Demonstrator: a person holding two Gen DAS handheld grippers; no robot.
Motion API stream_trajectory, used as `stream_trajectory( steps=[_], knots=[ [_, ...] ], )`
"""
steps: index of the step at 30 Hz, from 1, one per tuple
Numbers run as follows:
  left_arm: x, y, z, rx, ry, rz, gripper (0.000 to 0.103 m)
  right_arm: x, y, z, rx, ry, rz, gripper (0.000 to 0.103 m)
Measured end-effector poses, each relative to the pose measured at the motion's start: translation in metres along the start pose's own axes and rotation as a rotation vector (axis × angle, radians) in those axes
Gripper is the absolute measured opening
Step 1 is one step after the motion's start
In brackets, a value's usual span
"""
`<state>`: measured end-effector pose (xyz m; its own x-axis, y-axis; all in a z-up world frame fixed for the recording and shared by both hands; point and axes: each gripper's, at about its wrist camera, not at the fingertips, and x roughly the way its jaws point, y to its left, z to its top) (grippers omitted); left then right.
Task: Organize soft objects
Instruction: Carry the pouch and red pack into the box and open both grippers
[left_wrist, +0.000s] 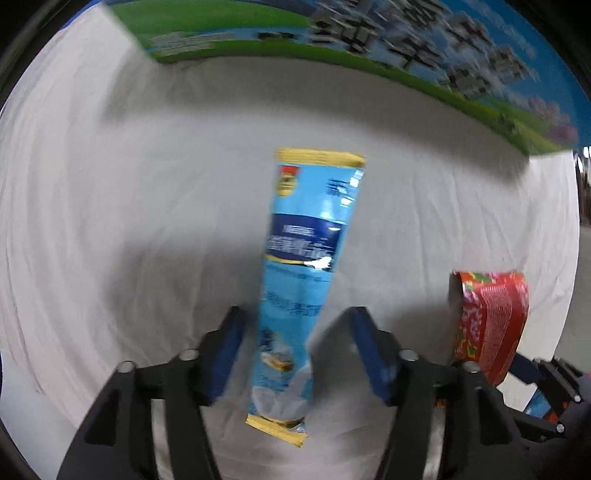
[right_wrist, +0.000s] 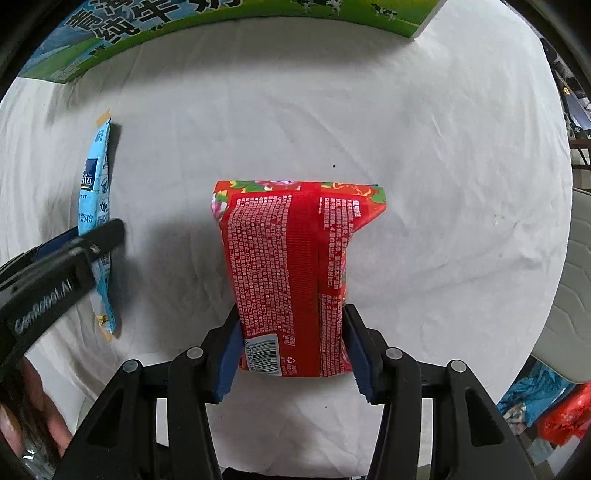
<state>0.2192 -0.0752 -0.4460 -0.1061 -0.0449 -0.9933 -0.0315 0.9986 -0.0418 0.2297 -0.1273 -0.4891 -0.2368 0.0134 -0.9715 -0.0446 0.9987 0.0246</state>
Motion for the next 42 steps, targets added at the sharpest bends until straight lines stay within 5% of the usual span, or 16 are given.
stream_trajectory(
  steps=[3,6,7,14,27,42],
  knots=[
    [0.003,-0.006,0.002,0.002,0.005,0.017,0.058,0.000,-0.001,0.002,0.002,0.002,-0.007,0.054],
    [-0.006,0.009,0.000,0.001,-0.005,0.013,0.020,0.006,-0.003,0.001,0.009,-0.001,-0.009,0.055],
    [-0.007,0.010,0.002,0.002,0.002,0.001,0.019,0.005,-0.003,0.001,0.013,-0.006,-0.008,0.055],
    [-0.008,0.020,-0.012,-0.014,-0.025,0.018,0.016,0.000,-0.001,-0.006,0.006,-0.033,-0.007,0.050],
    [-0.096,0.024,-0.031,0.024,-0.183,-0.018,0.014,-0.040,-0.017,-0.026,-0.003,-0.105,0.069,0.048],
    [-0.233,0.049,-0.025,0.023,-0.380,-0.105,0.014,-0.183,-0.018,-0.035,-0.036,-0.344,0.148,0.047]
  ],
)
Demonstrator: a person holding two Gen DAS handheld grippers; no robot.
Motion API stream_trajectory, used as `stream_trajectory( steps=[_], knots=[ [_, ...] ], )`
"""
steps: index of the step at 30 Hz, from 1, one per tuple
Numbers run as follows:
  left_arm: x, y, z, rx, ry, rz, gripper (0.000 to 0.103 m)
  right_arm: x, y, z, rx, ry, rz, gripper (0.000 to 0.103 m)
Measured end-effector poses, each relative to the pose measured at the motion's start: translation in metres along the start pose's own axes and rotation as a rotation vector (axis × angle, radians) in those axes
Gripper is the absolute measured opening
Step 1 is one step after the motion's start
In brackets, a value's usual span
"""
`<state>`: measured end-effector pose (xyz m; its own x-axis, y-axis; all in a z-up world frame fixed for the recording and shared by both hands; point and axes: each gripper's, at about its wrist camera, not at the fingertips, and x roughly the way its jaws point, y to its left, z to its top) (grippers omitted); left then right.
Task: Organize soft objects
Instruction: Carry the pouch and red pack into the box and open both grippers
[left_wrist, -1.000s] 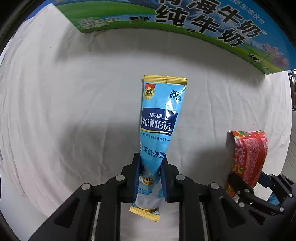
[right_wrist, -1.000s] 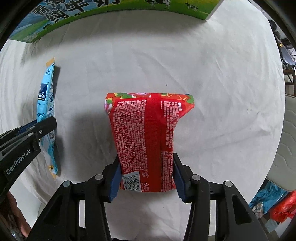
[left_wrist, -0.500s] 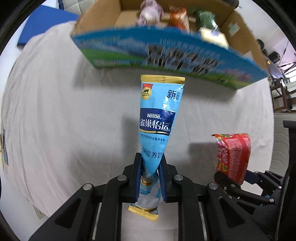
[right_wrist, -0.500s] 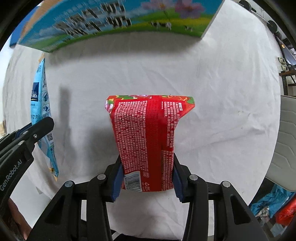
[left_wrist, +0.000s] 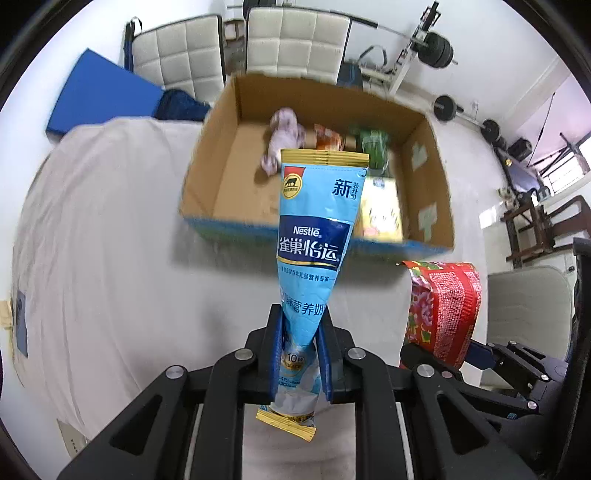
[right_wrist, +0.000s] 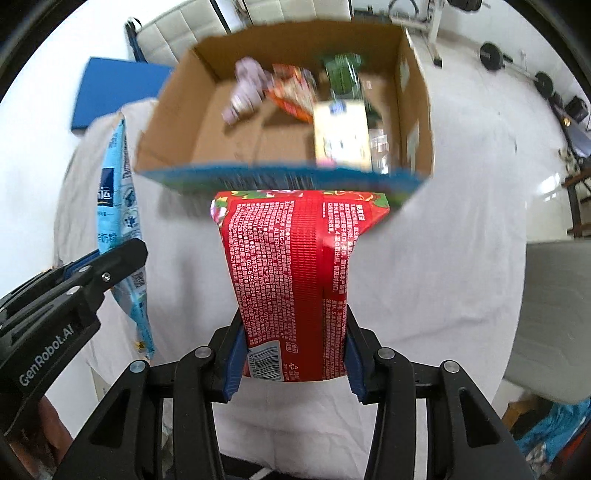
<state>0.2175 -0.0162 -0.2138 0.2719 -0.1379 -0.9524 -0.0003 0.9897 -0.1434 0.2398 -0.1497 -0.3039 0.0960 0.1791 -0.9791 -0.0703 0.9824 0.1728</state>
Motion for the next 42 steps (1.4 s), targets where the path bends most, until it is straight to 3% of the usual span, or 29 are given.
stream_trajectory(
  steps=[7,13,23,31,42],
  knots=[
    [-0.017,0.004,0.043,0.005,-0.044,-0.028,0.014,-0.043,0.026,0.031,-0.007,-0.075,0.017,0.047],
    [-0.007,0.018,0.095,0.004,-0.037,-0.040,0.014,-0.041,0.035,0.079,0.025,-0.099,0.041,0.047],
    [0.072,0.058,0.163,-0.133,0.165,-0.152,0.014,0.024,0.029,0.159,0.091,-0.024,0.054,0.047],
    [0.128,0.080,0.169,-0.296,0.279,-0.181,0.014,0.095,0.025,0.182,0.115,0.066,0.020,0.047],
    [0.161,0.087,0.161,-0.320,0.319,-0.128,0.015,0.146,0.031,0.188,0.082,0.139,0.005,0.048]
  ],
)
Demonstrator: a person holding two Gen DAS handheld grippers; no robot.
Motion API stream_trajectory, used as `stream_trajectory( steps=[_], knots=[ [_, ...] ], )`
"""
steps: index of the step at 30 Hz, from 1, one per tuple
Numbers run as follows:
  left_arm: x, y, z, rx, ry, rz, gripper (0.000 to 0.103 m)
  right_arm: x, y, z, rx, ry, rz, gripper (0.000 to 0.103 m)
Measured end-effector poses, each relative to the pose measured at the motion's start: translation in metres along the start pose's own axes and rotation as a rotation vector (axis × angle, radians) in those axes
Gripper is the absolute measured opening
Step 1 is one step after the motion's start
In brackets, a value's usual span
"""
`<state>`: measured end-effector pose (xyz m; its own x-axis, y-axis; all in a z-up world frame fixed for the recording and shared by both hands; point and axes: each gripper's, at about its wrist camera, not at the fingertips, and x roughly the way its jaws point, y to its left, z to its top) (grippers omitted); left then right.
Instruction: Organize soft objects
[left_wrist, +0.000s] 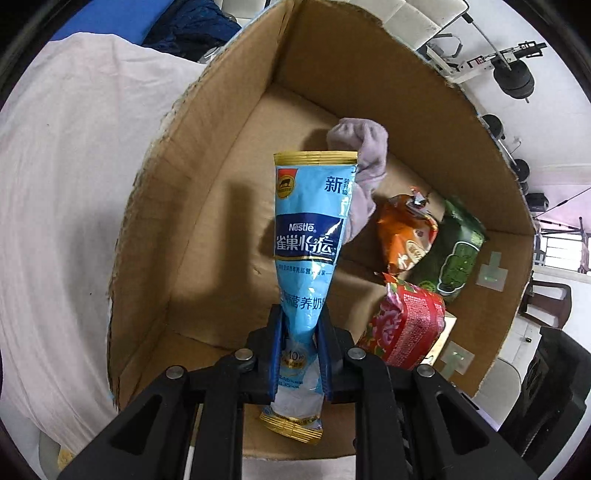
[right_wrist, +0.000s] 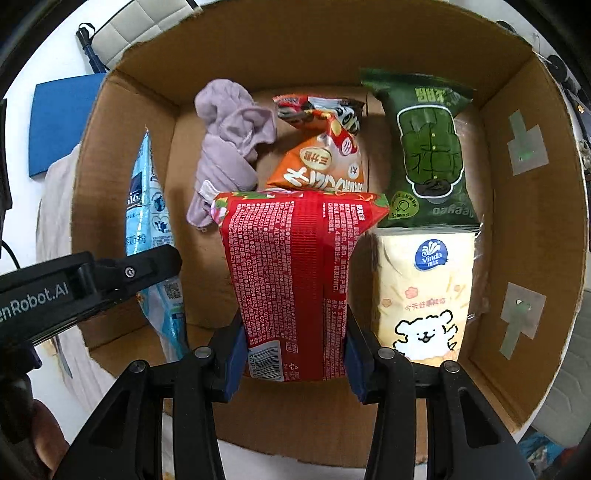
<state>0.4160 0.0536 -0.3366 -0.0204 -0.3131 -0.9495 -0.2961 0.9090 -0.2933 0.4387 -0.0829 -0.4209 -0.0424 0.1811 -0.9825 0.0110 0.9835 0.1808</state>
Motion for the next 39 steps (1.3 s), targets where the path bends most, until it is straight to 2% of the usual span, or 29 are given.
stream_trajectory(
  steps=[5,11,12,14,16,18,21,25,26,29,30,32,39],
  knots=[
    [0.000,0.001,0.001,-0.007,0.001,0.023,0.016,0.010,0.000,0.003,-0.005,0.021,-0.001,0.049],
    [-0.009,0.002,-0.001,-0.037,0.016,0.058,0.026,0.009,0.002,0.004,-0.027,0.027,-0.037,0.052],
    [-0.013,0.002,-0.002,-0.028,0.006,0.068,0.032,0.007,0.003,0.004,-0.030,0.023,-0.043,0.056],
    [-0.024,-0.003,-0.004,0.009,-0.035,0.104,0.041,0.004,0.004,0.004,-0.036,0.017,-0.042,0.069],
    [-0.034,-0.008,-0.007,0.046,-0.075,0.129,0.057,-0.001,0.004,0.004,-0.037,0.009,-0.042,0.070],
    [-0.044,-0.010,-0.010,0.076,-0.113,0.151,0.079,-0.005,0.002,0.003,-0.033,0.006,-0.043,0.070],
    [-0.057,-0.012,-0.016,0.132,-0.149,0.176,0.085,-0.016,-0.003,0.002,-0.034,-0.007,-0.049,0.079],
    [-0.062,-0.020,-0.028,0.199,-0.195,0.232,0.092,-0.029,-0.005,-0.003,-0.037,-0.035,-0.060,0.081],
    [-0.063,-0.022,-0.031,0.212,-0.210,0.250,0.092,-0.032,-0.006,-0.005,-0.038,-0.046,-0.070,0.086],
    [-0.067,-0.027,-0.042,0.246,-0.267,0.307,0.094,-0.043,-0.007,-0.011,-0.040,-0.081,-0.097,0.093],
    [-0.068,-0.029,-0.045,0.252,-0.288,0.316,0.098,-0.045,-0.008,-0.013,-0.039,-0.092,-0.105,0.094],
    [-0.073,-0.032,-0.051,0.272,-0.338,0.330,0.102,-0.061,-0.010,-0.021,-0.030,-0.116,-0.120,0.103],
    [-0.090,-0.038,-0.072,0.322,-0.422,0.334,0.102,-0.089,-0.031,-0.042,0.014,-0.215,-0.165,0.103]
  ],
)
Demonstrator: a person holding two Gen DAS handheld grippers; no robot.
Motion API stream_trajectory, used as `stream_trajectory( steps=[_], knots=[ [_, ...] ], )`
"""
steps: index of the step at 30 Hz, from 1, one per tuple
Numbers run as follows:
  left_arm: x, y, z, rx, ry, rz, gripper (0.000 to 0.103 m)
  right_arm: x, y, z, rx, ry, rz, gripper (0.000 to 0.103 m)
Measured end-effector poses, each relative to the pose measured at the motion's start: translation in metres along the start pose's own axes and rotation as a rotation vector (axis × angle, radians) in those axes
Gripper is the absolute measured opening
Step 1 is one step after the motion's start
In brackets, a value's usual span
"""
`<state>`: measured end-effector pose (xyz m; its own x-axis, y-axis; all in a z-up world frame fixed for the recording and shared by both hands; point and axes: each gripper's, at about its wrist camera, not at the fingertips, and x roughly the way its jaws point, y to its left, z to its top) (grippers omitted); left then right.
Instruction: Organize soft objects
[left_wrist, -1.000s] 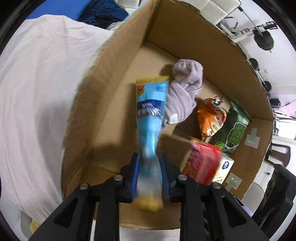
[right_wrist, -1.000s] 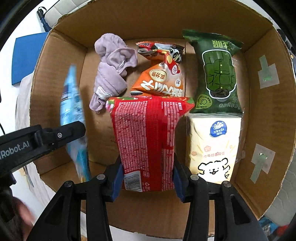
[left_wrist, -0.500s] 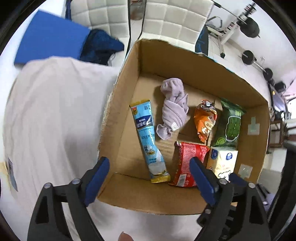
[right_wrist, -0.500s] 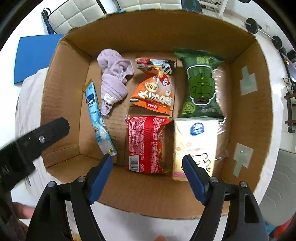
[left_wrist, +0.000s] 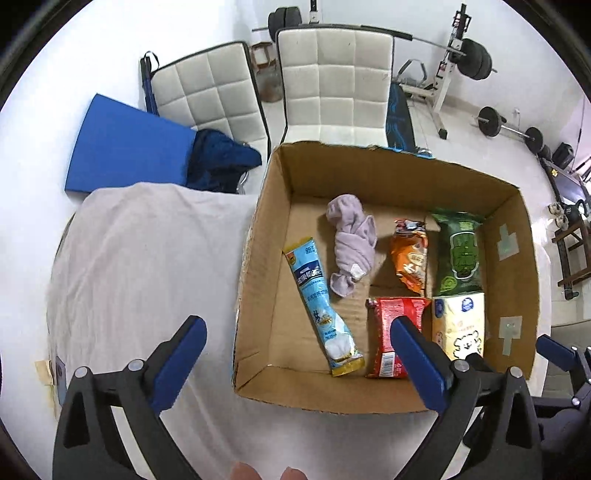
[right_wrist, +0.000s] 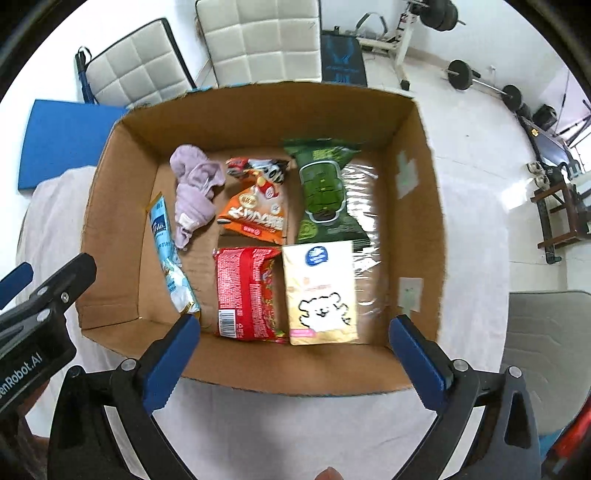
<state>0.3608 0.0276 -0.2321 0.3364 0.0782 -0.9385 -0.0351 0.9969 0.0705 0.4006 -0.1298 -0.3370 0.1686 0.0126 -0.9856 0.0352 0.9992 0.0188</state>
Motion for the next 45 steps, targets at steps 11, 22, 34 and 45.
stream_trajectory(
  steps=[11,22,34,45],
  knots=[
    [-0.073,-0.002,-0.025,0.002,-0.127,-0.023,0.102,-0.060,-0.024,-0.030,0.039,-0.073,0.024,0.103],
    [-0.190,0.002,-0.078,0.011,-0.256,-0.051,0.102,-0.173,-0.038,-0.104,0.046,-0.238,0.079,0.103],
    [-0.270,0.009,-0.130,0.011,-0.279,-0.108,0.102,-0.277,-0.052,-0.194,0.040,-0.350,0.111,0.103],
    [-0.297,0.004,-0.159,0.038,-0.309,-0.091,0.102,-0.332,-0.056,-0.242,0.029,-0.406,0.057,0.103]
  ],
)
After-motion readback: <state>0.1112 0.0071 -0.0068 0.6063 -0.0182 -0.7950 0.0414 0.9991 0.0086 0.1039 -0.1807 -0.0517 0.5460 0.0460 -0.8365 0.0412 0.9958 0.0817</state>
